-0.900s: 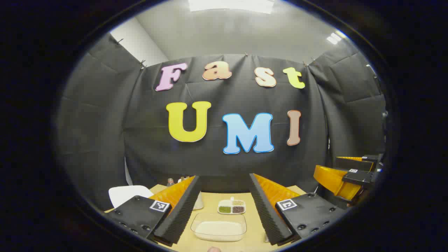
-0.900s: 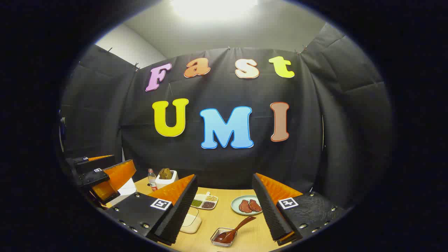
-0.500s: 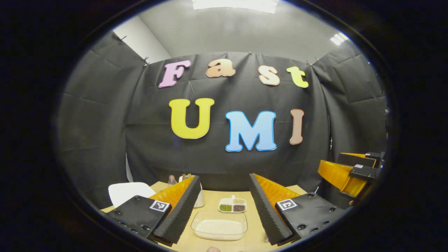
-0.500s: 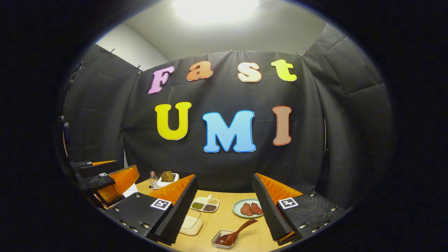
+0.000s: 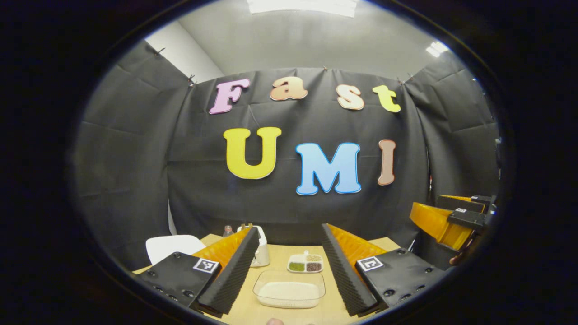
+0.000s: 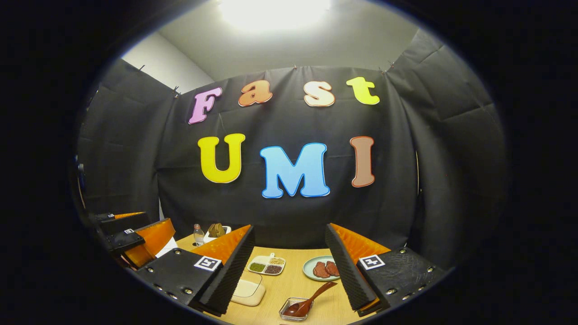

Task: Close the left gripper, press the button to open the rice cooker; take a wooden spoon from the chopstick holder with the right hand, scoop a spoonful of rice and pour it into the rice cooker, then put the wooden spoon back into the chopstick holder.

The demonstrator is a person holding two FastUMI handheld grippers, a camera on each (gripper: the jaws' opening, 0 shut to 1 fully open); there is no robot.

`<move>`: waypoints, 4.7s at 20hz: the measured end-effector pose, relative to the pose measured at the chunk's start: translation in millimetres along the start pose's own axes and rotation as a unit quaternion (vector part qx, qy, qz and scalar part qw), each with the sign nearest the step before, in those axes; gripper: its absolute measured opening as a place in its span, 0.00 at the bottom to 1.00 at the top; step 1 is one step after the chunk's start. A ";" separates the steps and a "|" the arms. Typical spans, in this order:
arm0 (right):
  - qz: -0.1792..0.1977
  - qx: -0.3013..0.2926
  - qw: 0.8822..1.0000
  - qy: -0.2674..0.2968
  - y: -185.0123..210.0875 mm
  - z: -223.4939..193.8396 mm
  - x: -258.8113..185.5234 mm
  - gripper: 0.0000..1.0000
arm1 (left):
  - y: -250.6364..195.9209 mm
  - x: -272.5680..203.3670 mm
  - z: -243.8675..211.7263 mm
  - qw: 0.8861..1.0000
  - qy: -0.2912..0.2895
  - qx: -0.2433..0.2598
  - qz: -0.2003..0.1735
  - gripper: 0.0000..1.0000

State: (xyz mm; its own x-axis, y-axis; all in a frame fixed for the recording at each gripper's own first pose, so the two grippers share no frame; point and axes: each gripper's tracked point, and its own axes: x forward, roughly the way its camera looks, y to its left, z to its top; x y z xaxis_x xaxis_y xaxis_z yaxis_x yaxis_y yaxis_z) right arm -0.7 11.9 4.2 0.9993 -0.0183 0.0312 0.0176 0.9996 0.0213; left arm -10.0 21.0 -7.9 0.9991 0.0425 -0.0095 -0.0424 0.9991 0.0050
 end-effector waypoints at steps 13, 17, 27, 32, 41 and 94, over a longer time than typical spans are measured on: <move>-0.024 -0.013 1.000 -0.004 -10.2 -6.1 -5.7 0.95 | 14.4 4.8 -32.4 0.999 0.037 -0.012 -0.005 0.95; -0.038 -0.013 0.999 0.003 -18.1 -11.3 -8.4 0.95 | 46.4 12.8 -62.9 0.996 0.083 -0.023 0.012 0.38; -0.061 -0.019 0.998 0.022 -23.5 -25.8 -0.7 0.95 | 220.6 47.7 -149.0 0.966 0.197 -0.103 0.132 0.09; -0.064 -0.024 0.997 0.040 -20.4 -36.2 5.1 0.95 | 277.9 77.2 -191.6 0.945 0.245 -0.135 0.171 0.08; -0.084 -0.036 0.995 0.046 -27.7 -36.4 12.0 0.95 | 316.1 108.4 -243.7 0.921 0.301 -0.148 0.197 0.08; -0.105 0.074 0.957 0.261 -94.2 -195.8 53.2 0.96 | 98.5 55.7 -21.4 0.998 0.033 0.043 0.021 0.99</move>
State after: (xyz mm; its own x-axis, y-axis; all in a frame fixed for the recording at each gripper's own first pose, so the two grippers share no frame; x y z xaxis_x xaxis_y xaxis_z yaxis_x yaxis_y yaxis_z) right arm 57.0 -79.3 -191.8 0.8546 -0.1660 -0.4920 0.2529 0.9606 0.1152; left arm 41.2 121.8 -29.4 0.9934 0.0877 -0.0735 -0.0807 0.9923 0.0936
